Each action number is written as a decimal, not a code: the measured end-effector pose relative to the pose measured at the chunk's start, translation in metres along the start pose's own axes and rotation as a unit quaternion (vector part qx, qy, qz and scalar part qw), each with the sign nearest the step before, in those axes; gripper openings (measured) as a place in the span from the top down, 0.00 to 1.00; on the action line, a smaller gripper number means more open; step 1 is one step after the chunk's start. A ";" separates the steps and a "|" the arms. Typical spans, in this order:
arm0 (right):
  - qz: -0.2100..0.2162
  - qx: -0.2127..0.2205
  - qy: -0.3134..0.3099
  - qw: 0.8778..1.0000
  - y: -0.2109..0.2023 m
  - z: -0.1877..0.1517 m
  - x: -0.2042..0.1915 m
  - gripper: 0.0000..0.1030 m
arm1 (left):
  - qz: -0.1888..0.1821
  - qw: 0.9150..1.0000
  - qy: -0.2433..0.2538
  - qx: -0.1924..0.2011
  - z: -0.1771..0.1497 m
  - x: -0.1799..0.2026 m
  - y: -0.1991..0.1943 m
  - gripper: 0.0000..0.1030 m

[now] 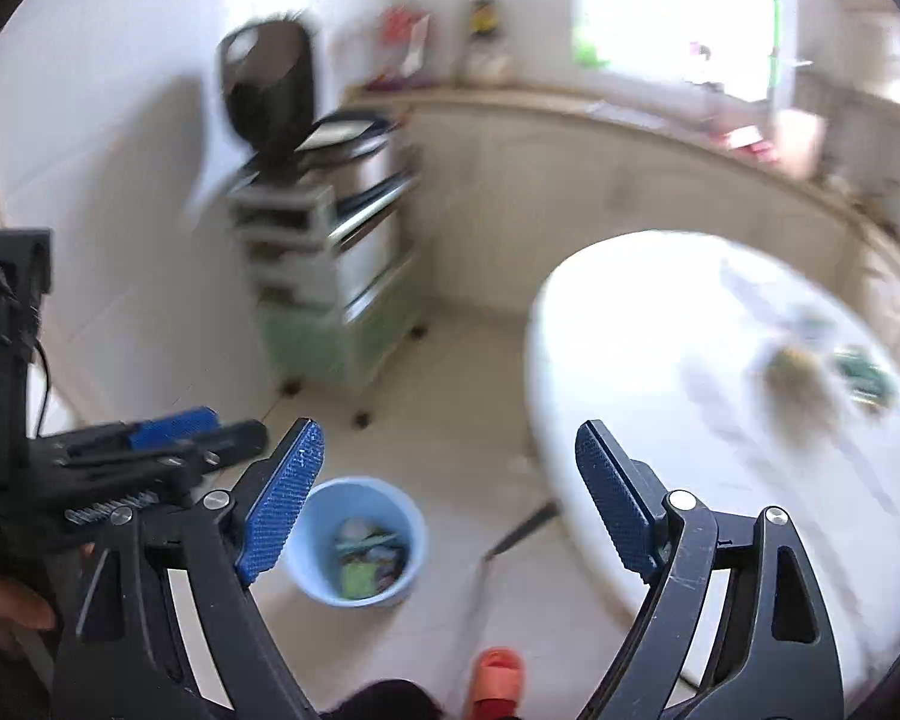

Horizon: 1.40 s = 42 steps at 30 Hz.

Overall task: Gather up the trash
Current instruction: 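Move both tools back toward the table, then grasp the milk carton with the left tool while the right tool grasps the dark green packet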

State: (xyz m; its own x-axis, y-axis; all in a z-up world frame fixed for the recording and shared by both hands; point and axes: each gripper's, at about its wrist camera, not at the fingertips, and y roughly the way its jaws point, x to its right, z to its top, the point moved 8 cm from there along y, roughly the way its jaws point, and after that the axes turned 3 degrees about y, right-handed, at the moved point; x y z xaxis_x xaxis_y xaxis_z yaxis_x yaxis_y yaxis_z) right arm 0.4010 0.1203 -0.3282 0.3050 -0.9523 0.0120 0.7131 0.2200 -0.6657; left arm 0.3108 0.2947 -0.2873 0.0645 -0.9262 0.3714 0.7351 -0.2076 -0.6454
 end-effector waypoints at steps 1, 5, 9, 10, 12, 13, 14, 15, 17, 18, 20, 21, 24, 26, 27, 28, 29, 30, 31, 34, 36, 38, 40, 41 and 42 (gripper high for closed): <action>-0.013 0.008 0.009 1.000 -0.016 0.000 0.013 0.07 | -0.013 1.000 0.020 0.009 0.002 0.025 -0.007 0.48; -0.055 0.045 0.055 0.996 -0.080 0.000 0.075 0.07 | -0.072 0.993 0.088 0.033 -0.001 0.111 -0.020 0.30; -0.093 0.086 0.100 0.987 -0.130 0.001 0.134 0.01 | -0.092 0.982 0.155 0.052 -0.003 0.184 -0.027 0.20; -0.102 0.099 0.114 0.983 -0.143 0.001 0.150 0.00 | -0.087 0.980 0.171 0.059 -0.003 0.203 -0.028 0.20; -0.120 0.111 0.132 0.978 -0.161 0.001 0.177 0.00 | -0.089 0.974 0.193 0.075 -0.004 0.233 -0.029 0.12; -0.124 0.120 0.141 0.975 -0.169 0.002 0.192 0.00 | -0.089 0.973 0.201 0.076 -0.003 0.244 -0.027 0.10; -0.130 0.128 0.152 0.972 -0.177 0.002 0.204 0.00 | -0.087 0.971 0.208 0.079 -0.004 0.258 -0.025 0.09; -0.132 0.129 0.156 0.970 -0.181 0.002 0.215 0.00 | -0.086 0.970 0.214 0.082 -0.005 0.270 -0.022 0.09; -0.134 0.133 0.165 0.968 -0.188 0.001 0.231 0.00 | -0.086 0.967 0.223 0.084 -0.007 0.289 -0.014 0.09; -0.139 0.133 0.169 0.967 -0.191 -0.002 0.240 0.00 | -0.083 0.967 0.226 0.083 -0.006 0.298 -0.004 0.09; -0.140 0.131 0.176 0.966 -0.194 -0.005 0.254 0.00 | -0.082 0.966 0.233 0.082 -0.006 0.316 0.016 0.08; -0.140 0.132 0.182 0.964 -0.194 -0.005 0.261 0.00 | -0.082 0.965 0.234 0.080 -0.006 0.326 0.025 0.07; -0.144 0.130 0.191 0.962 -0.191 -0.008 0.276 0.00 | -0.083 0.965 0.239 0.070 0.012 0.344 0.058 0.07; -0.146 0.125 0.196 0.962 -0.187 -0.008 0.285 0.00 | -0.078 0.965 0.244 0.063 0.018 0.350 0.074 0.07; -0.146 0.125 0.198 0.961 -0.187 -0.010 0.291 0.00 | -0.077 0.964 0.246 0.060 0.023 0.352 0.082 0.06; -0.146 0.125 0.200 0.961 -0.185 -0.011 0.295 0.00 | -0.075 0.964 0.247 0.057 0.028 0.352 0.087 0.06; -0.147 0.123 0.201 0.961 -0.183 -0.010 0.299 0.00 | -0.072 0.965 0.247 0.054 0.032 0.354 0.094 0.06; -0.147 0.121 0.201 0.961 -0.179 -0.009 0.300 0.00 | -0.067 0.965 0.249 0.052 0.036 0.355 0.101 0.06; -0.146 0.121 0.201 0.961 -0.177 -0.007 0.303 0.00 | -0.063 0.964 0.252 0.051 0.039 0.358 0.109 0.06; -0.148 0.113 0.200 0.962 -0.165 -0.004 0.314 0.00 | -0.050 0.962 0.264 0.046 0.048 0.363 0.131 0.06; -0.149 0.106 0.201 0.962 -0.155 -0.001 0.321 0.00 | -0.050 0.963 0.264 0.040 0.054 0.368 0.147 0.06; -0.150 0.097 0.201 0.963 -0.143 0.002 0.329 0.00 | -0.048 0.963 0.265 0.034 0.064 0.372 0.167 0.06; -0.153 0.090 0.202 0.963 -0.132 0.005 0.337 0.00 | -0.046 0.963 0.264 0.025 0.073 0.375 0.188 0.06; -0.153 0.084 0.203 0.963 -0.124 0.006 0.342 0.00 | -0.047 0.963 0.265 0.021 0.078 0.376 0.198 0.06; -0.152 0.079 0.205 0.964 -0.118 0.007 0.347 0.00 | -0.049 0.963 0.266 0.017 0.083 0.379 0.209 0.06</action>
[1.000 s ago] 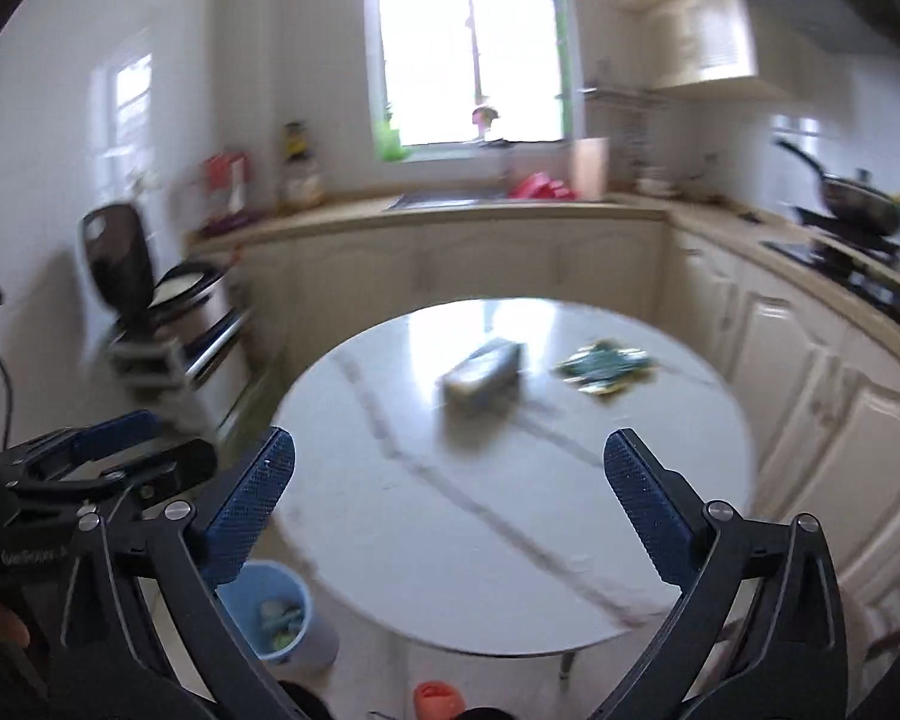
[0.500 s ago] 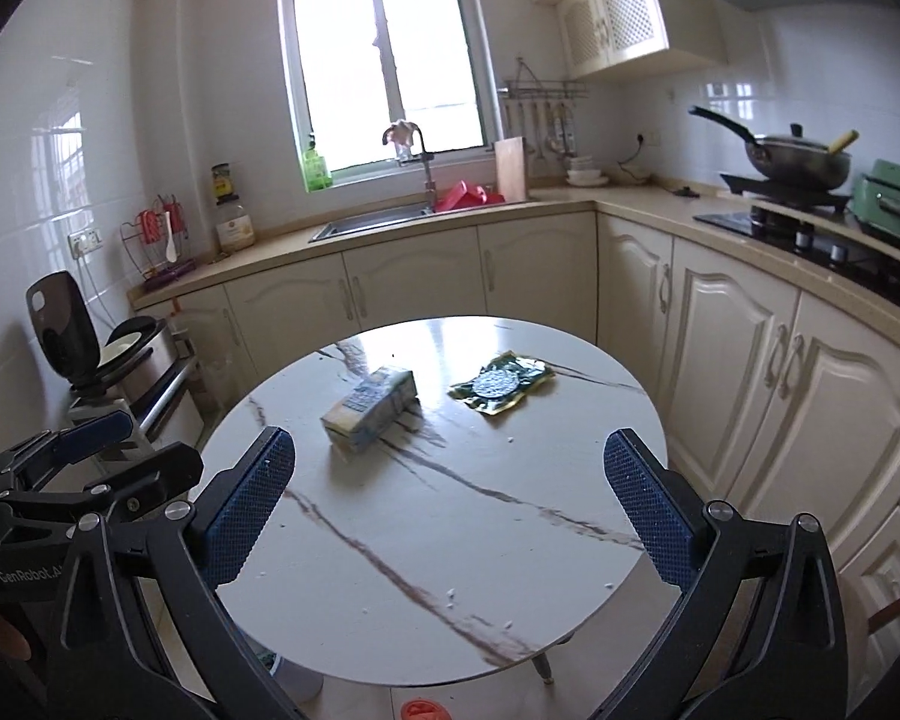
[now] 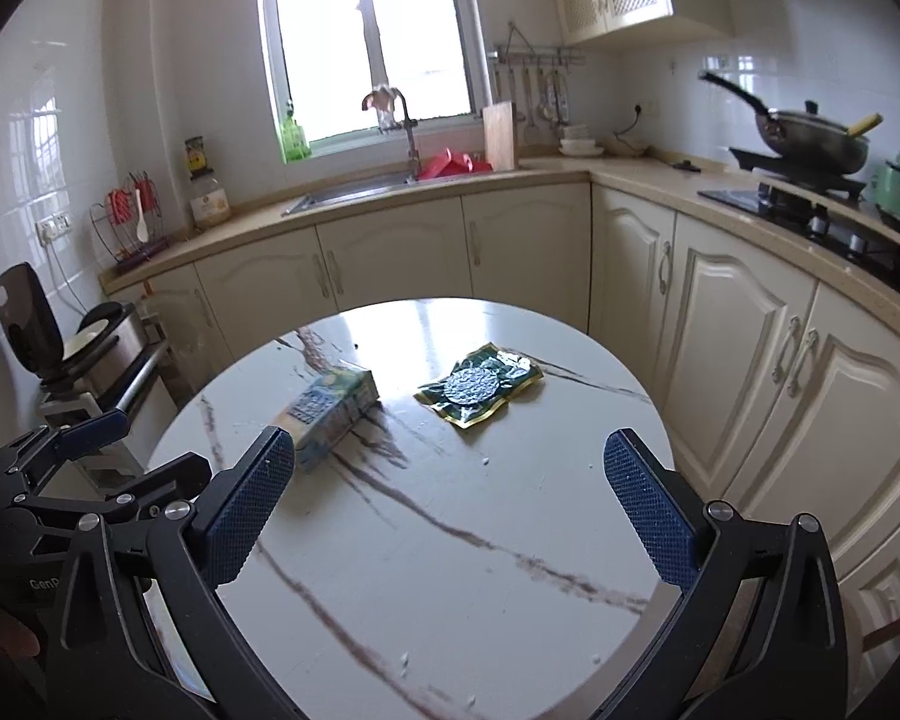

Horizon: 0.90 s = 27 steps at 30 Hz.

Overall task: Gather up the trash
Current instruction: 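Grasp the milk carton with the left tool while the right tool grasps the dark green packet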

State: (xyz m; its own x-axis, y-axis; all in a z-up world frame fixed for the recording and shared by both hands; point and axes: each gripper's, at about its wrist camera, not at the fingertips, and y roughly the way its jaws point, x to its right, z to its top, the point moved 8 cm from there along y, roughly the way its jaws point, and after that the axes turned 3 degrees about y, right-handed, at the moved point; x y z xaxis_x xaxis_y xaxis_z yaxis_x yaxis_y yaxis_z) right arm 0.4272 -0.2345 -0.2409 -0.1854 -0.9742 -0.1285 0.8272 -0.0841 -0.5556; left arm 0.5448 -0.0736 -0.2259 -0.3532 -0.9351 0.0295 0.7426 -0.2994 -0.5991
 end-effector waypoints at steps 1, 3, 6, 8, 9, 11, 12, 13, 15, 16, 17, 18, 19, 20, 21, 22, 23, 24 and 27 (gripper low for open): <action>0.000 -0.004 0.001 1.000 0.007 0.001 0.002 0.00 | -0.002 1.000 -0.003 -0.004 0.005 -0.001 0.012 0.06; -0.006 -0.018 0.005 1.000 0.024 0.001 0.008 0.00 | -0.008 1.000 -0.007 -0.013 0.017 -0.007 0.038 0.06; -0.016 -0.030 0.011 0.999 0.045 0.004 0.020 0.00 | -0.007 0.999 -0.015 -0.033 0.029 -0.020 0.076 0.06; -0.024 -0.036 0.018 0.999 0.057 0.006 0.030 0.00 | -0.011 0.999 -0.015 -0.050 0.034 -0.026 0.102 0.06; -0.028 -0.039 0.021 0.999 0.061 0.007 0.034 0.00 | -0.011 0.998 -0.015 -0.060 0.037 -0.028 0.118 0.06; -0.031 -0.048 0.032 0.998 0.073 0.009 0.046 0.00 | -0.014 0.997 -0.014 -0.075 0.042 -0.032 0.141 0.06; -0.032 -0.056 0.038 0.997 0.081 0.010 0.051 0.00 | -0.011 0.996 -0.013 -0.085 0.044 -0.034 0.153 0.06; -0.033 -0.062 0.040 0.997 0.087 0.012 0.055 0.00 | -0.007 0.995 -0.008 -0.098 0.047 -0.035 0.167 0.06; -0.033 -0.081 0.049 0.995 0.105 0.014 0.062 0.00 | -0.006 0.994 0.007 -0.113 0.055 -0.037 0.195 0.07; -0.032 -0.092 0.054 0.994 0.113 0.015 0.065 0.00 | -0.005 0.992 0.007 -0.123 0.058 -0.038 0.206 0.08; -0.021 -0.100 0.063 0.993 0.123 0.016 0.065 0.00 | -0.005 0.992 0.003 -0.128 0.060 -0.039 0.216 0.08; -0.018 -0.108 0.067 0.992 0.130 0.016 0.065 0.00 | -0.005 0.991 0.001 -0.135 0.063 -0.041 0.227 0.09; -0.018 -0.123 0.072 0.990 0.143 0.015 0.066 0.00 | -0.004 0.989 0.004 -0.145 0.066 -0.043 0.240 0.09; -0.011 -0.132 0.078 0.988 0.152 0.014 0.065 0.00 | -0.002 0.988 0.006 -0.152 0.069 -0.044 0.249 0.11; -0.001 -0.148 0.086 0.985 0.166 0.013 0.064 0.00 | -0.003 0.988 0.010 -0.156 0.073 -0.045 0.260 0.15; -0.003 -0.158 0.089 0.983 0.176 0.011 0.064 0.00 | -0.002 0.988 0.009 -0.157 0.073 -0.044 0.264 0.18; -0.002 -0.168 0.093 0.981 0.189 0.010 0.064 0.00 | 0.001 0.987 0.008 -0.160 0.076 -0.047 0.270 0.23; -0.003 -0.175 0.096 0.980 0.199 0.008 0.065 0.00 | -0.004 0.987 0.012 -0.161 0.080 -0.047 0.277 0.23; -0.017 -0.189 0.114 0.975 0.227 0.006 0.076 0.00 | -0.010 0.986 0.025 -0.162 0.079 -0.043 0.289 0.44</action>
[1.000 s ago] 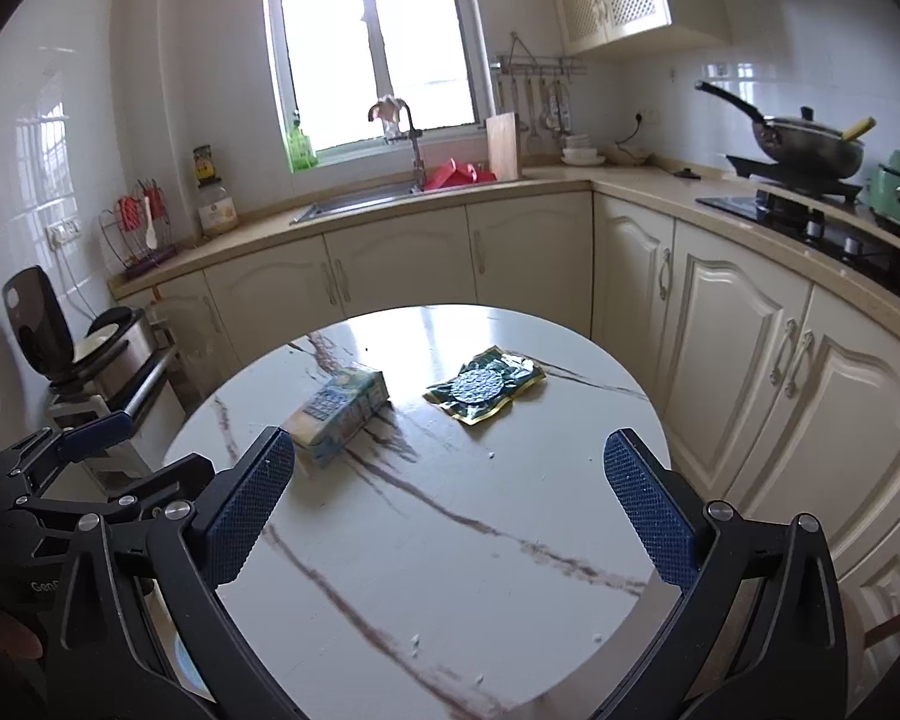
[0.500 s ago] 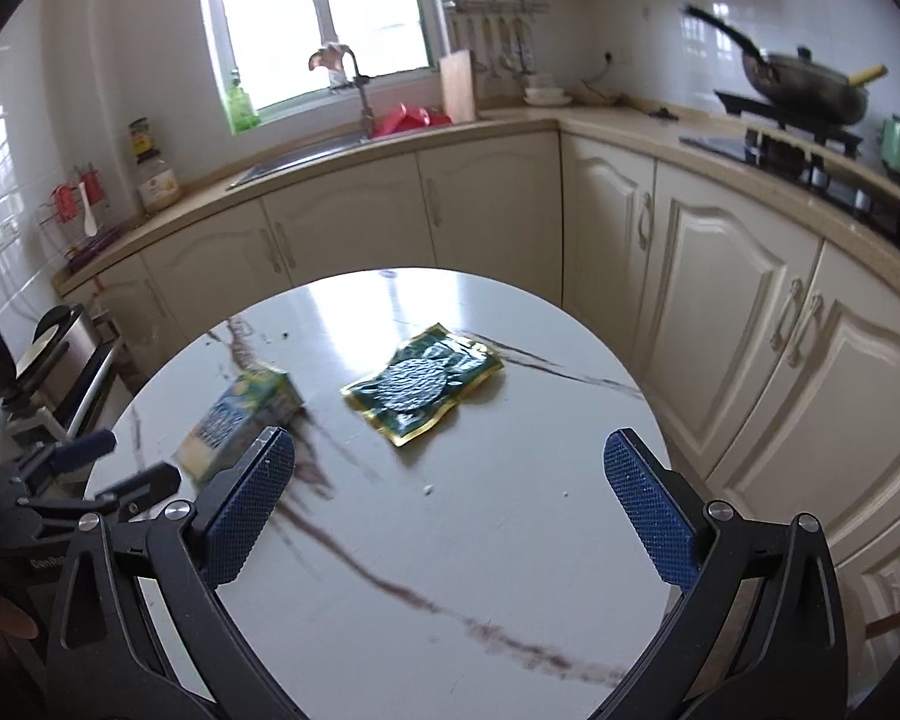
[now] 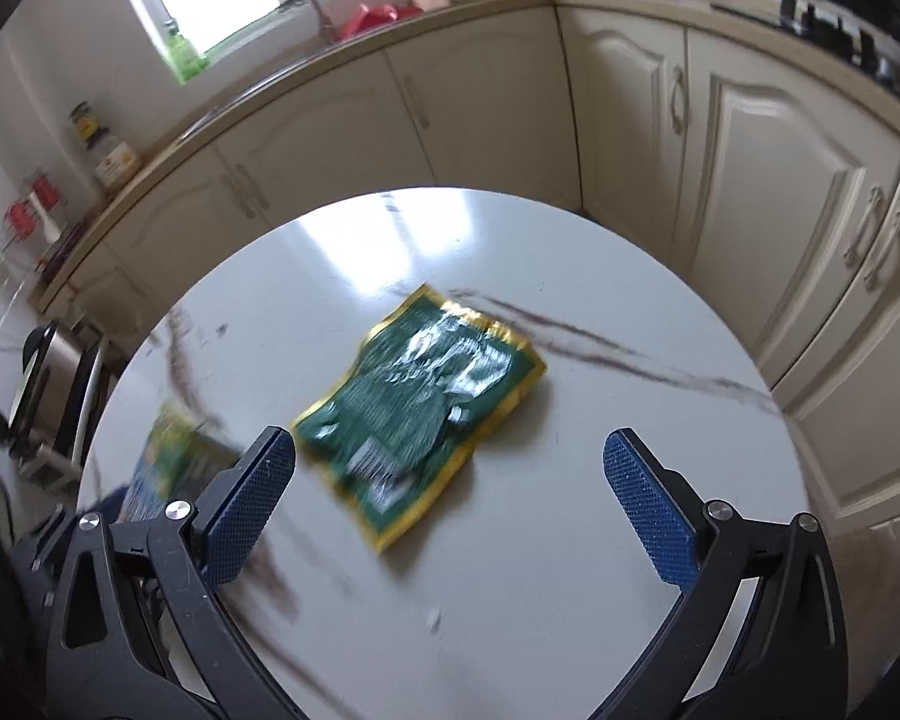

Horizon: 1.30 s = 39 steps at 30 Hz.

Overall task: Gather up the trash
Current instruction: 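Grasp the milk carton with the left tool while the right tool grasps the dark green packet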

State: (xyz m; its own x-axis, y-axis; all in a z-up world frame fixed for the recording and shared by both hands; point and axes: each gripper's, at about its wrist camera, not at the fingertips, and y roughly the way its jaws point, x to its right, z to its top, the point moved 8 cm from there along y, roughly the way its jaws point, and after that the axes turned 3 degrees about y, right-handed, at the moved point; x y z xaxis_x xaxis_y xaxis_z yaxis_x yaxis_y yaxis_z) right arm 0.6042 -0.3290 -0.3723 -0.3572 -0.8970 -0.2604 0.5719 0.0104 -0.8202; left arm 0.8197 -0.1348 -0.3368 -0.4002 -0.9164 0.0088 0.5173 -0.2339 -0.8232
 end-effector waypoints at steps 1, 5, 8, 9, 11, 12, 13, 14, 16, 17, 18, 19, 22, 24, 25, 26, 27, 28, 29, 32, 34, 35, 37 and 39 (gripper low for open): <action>-0.002 -0.006 0.009 1.000 0.008 0.002 0.003 0.00 | 0.000 1.000 0.001 -0.008 0.001 0.000 0.007 0.48; 0.010 -0.008 0.027 1.000 0.020 0.008 0.007 0.02 | -0.011 1.000 0.010 -0.001 0.000 0.000 0.017 0.55; 0.021 -0.007 0.043 0.999 0.025 0.012 0.008 0.02 | -0.018 1.000 0.010 0.002 -0.002 0.000 0.018 0.56; 0.030 -0.010 0.049 0.998 0.027 0.013 0.008 0.04 | -0.019 1.000 0.011 0.003 0.000 -0.001 0.020 0.56; 0.031 -0.007 0.051 0.998 0.028 0.015 0.007 0.14 | -0.020 1.000 0.011 0.005 -0.005 0.001 0.018 0.56; 0.023 -0.006 0.046 0.999 0.030 0.017 0.005 0.16 | -0.021 1.000 0.011 0.006 -0.004 0.001 0.019 0.56; 0.019 -0.005 0.045 0.999 0.032 0.019 0.004 0.19 | -0.022 1.000 0.010 0.006 -0.005 0.001 0.019 0.56; 0.015 -0.003 0.044 0.999 0.033 0.019 0.004 0.22 | -0.022 1.000 0.009 0.008 -0.009 0.002 0.018 0.56; 0.007 -0.002 0.040 0.999 0.036 0.022 0.001 0.42 | -0.024 1.000 0.006 0.010 -0.020 -0.001 0.009 0.55; 0.004 -0.004 0.037 0.999 0.037 0.023 -0.001 0.47 | -0.025 1.000 0.004 0.010 -0.021 -0.002 0.009 0.55; 0.013 -0.008 0.040 0.999 0.038 0.022 -0.003 0.57 | -0.026 1.000 0.003 0.010 -0.025 -0.005 0.004 0.55; 0.017 -0.012 0.040 0.999 0.039 0.021 -0.005 0.61 | -0.026 1.000 0.003 0.010 -0.025 -0.006 0.003 0.55; 0.010 -0.014 0.036 0.999 0.039 0.020 -0.008 0.62 | -0.026 1.000 0.004 0.011 -0.026 -0.007 0.002 0.55; 0.008 -0.015 0.033 0.999 0.040 0.020 -0.010 0.62 | -0.028 1.000 0.006 0.012 -0.026 -0.007 0.000 0.55; 0.005 -0.013 0.034 0.999 0.041 0.020 -0.010 0.62 | -0.029 0.999 0.005 0.013 -0.027 -0.008 0.000 0.55; 0.006 -0.013 0.039 0.999 0.041 0.020 -0.010 0.62 | -0.030 0.999 0.004 0.013 -0.028 -0.008 -0.001 0.55; 0.002 -0.012 0.033 0.999 0.042 0.019 -0.013 0.62 | -0.030 0.999 0.006 0.014 -0.027 -0.008 -0.001 0.55; -0.007 -0.011 0.023 1.000 0.042 0.019 -0.015 0.62 | -0.031 0.999 0.006 0.014 -0.028 -0.008 -0.002 0.55; -0.016 -0.009 0.015 1.000 0.043 0.019 -0.017 0.62 | -0.032 0.999 0.006 0.014 -0.028 -0.009 -0.003 0.55; -0.024 -0.009 -0.002 1.000 0.046 0.019 -0.025 0.68 | -0.039 0.999 0.003 0.015 -0.029 -0.009 -0.005 0.55; -0.015 -0.013 -0.010 1.000 0.050 0.018 -0.033 0.82 | -0.048 0.999 0.003 0.016 -0.030 -0.009 -0.006 0.55; -0.011 -0.013 -0.016 1.000 0.051 0.017 -0.036 0.82 | -0.050 0.999 0.003 0.016 -0.029 -0.009 -0.007 0.55; 0.006 -0.016 -0.019 1.000 0.053 0.015 -0.043 0.86 | -0.053 0.998 0.007 0.016 -0.030 -0.009 -0.007 0.55; 0.027 -0.022 -0.022 0.999 0.054 0.010 -0.052 0.89 | -0.057 0.998 0.004 0.015 -0.031 -0.011 -0.008 0.56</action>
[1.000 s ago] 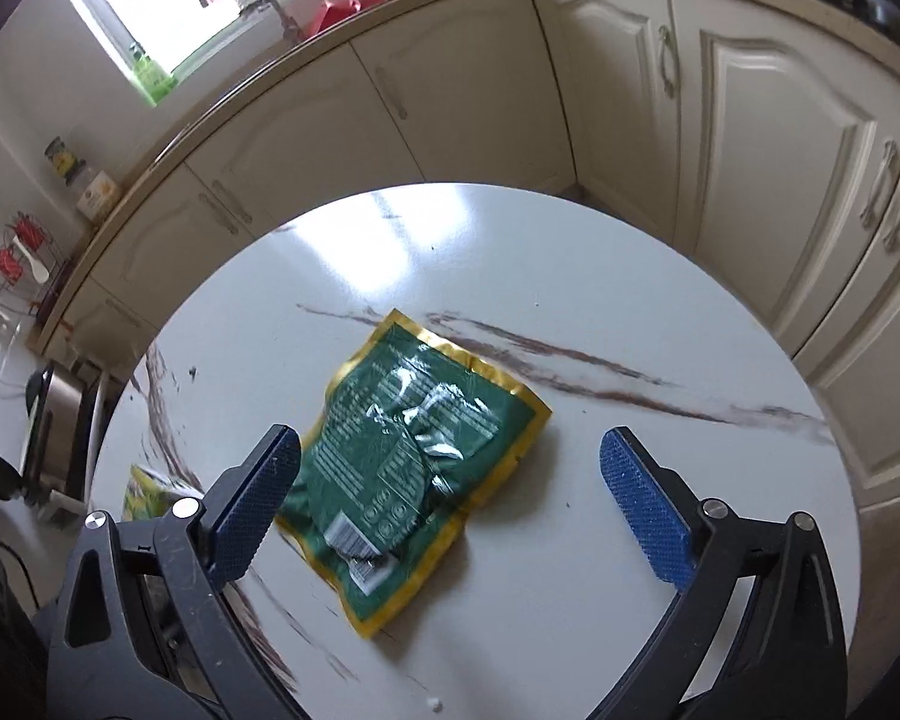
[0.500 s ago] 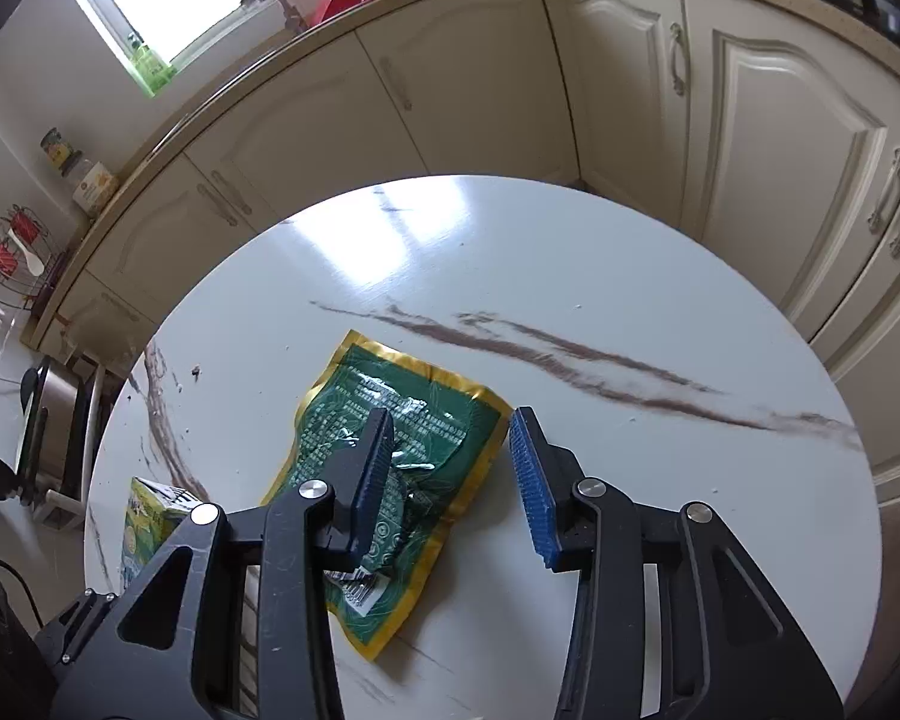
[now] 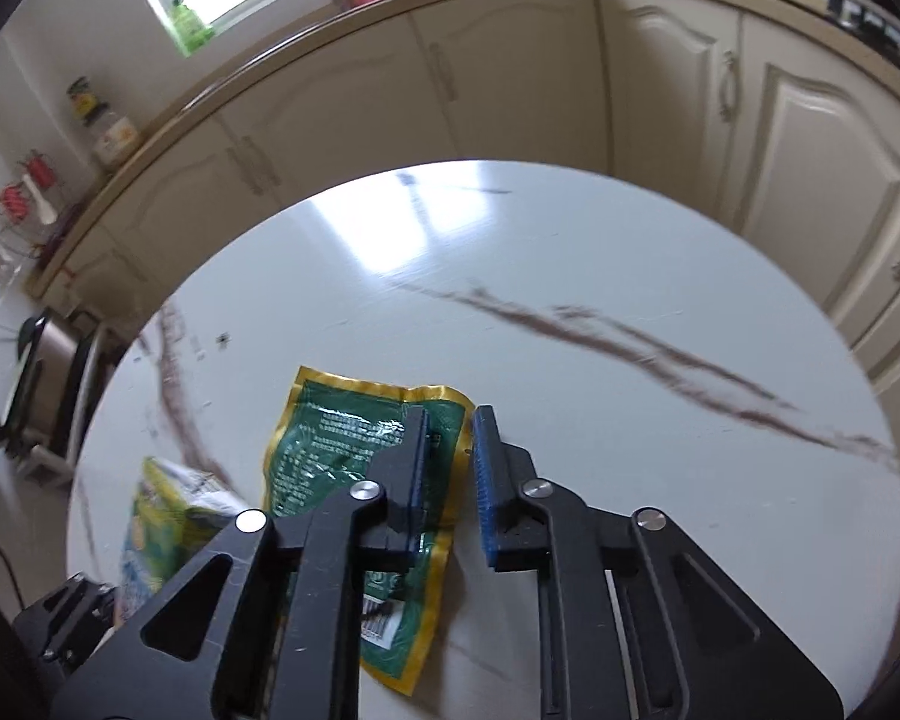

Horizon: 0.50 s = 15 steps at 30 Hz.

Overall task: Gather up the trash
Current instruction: 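Grasp the milk carton with the left tool while the right tool grasps the dark green packet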

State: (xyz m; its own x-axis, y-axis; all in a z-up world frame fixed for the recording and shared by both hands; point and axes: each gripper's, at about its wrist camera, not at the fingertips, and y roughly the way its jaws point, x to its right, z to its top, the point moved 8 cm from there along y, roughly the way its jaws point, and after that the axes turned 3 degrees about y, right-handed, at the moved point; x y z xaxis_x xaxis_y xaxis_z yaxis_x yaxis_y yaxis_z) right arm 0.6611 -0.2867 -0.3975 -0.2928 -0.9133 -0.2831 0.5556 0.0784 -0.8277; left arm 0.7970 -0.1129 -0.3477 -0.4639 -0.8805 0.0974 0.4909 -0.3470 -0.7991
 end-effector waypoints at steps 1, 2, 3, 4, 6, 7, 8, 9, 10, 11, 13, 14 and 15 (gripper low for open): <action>0.013 -0.002 0.000 1.000 0.001 -0.002 -0.004 0.89 | -0.001 1.000 0.001 0.000 -0.001 0.000 -0.001 0.56; 0.024 -0.005 -0.001 1.000 0.003 -0.005 -0.006 0.89 | -0.001 1.000 0.001 0.001 -0.001 -0.001 -0.001 0.56; 0.034 -0.006 0.000 0.999 0.003 -0.007 -0.009 0.90 | -0.001 1.000 0.002 0.000 -0.002 -0.001 -0.002 0.56; 0.044 -0.008 0.002 0.999 0.002 -0.009 -0.011 0.90 | -0.002 1.000 0.001 0.000 -0.002 -0.002 -0.002 0.56; 0.071 -0.015 0.010 0.997 0.002 -0.013 -0.017 0.90 | -0.005 1.000 -0.003 0.000 -0.002 -0.005 -0.003 0.56; 0.087 -0.025 0.015 0.996 0.003 -0.015 -0.020 0.90 | -0.006 1.000 -0.002 0.000 -0.001 -0.006 -0.004 0.56; 0.103 -0.037 0.017 0.994 0.004 -0.018 -0.023 0.90 | -0.007 1.000 -0.002 0.000 0.000 -0.006 -0.004 0.56; 0.111 -0.038 0.021 0.993 0.004 -0.019 -0.025 0.89 | -0.006 1.000 -0.002 -0.001 0.002 -0.006 -0.004 0.56; 0.119 -0.038 0.026 0.992 0.005 -0.019 -0.026 0.86 | -0.008 1.000 -0.003 0.000 0.001 -0.006 -0.004 0.56; 0.122 -0.043 0.026 0.991 0.006 -0.020 -0.028 0.84 | -0.009 1.000 -0.004 0.000 0.002 -0.006 -0.004 0.56; 0.140 -0.060 0.022 0.988 0.010 -0.026 -0.036 0.79 | -0.015 1.000 -0.009 0.003 0.002 -0.008 -0.004 0.56; 0.144 -0.061 0.024 0.987 0.011 -0.026 -0.038 0.79 | -0.018 1.000 -0.011 0.003 0.002 -0.009 -0.004 0.56; 0.140 -0.057 0.021 0.988 0.011 -0.026 -0.038 0.79 | -0.018 1.000 -0.011 0.003 0.002 -0.010 -0.004 0.56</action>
State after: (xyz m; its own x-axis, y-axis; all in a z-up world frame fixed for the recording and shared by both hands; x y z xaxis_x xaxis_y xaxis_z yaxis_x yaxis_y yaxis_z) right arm 0.6586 -0.2405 -0.4081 -0.1745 -0.8319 -0.5267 0.5287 0.3721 -0.7629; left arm 0.8011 -0.1033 -0.3440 -0.4652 -0.8741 0.1401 0.4779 -0.3812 -0.7914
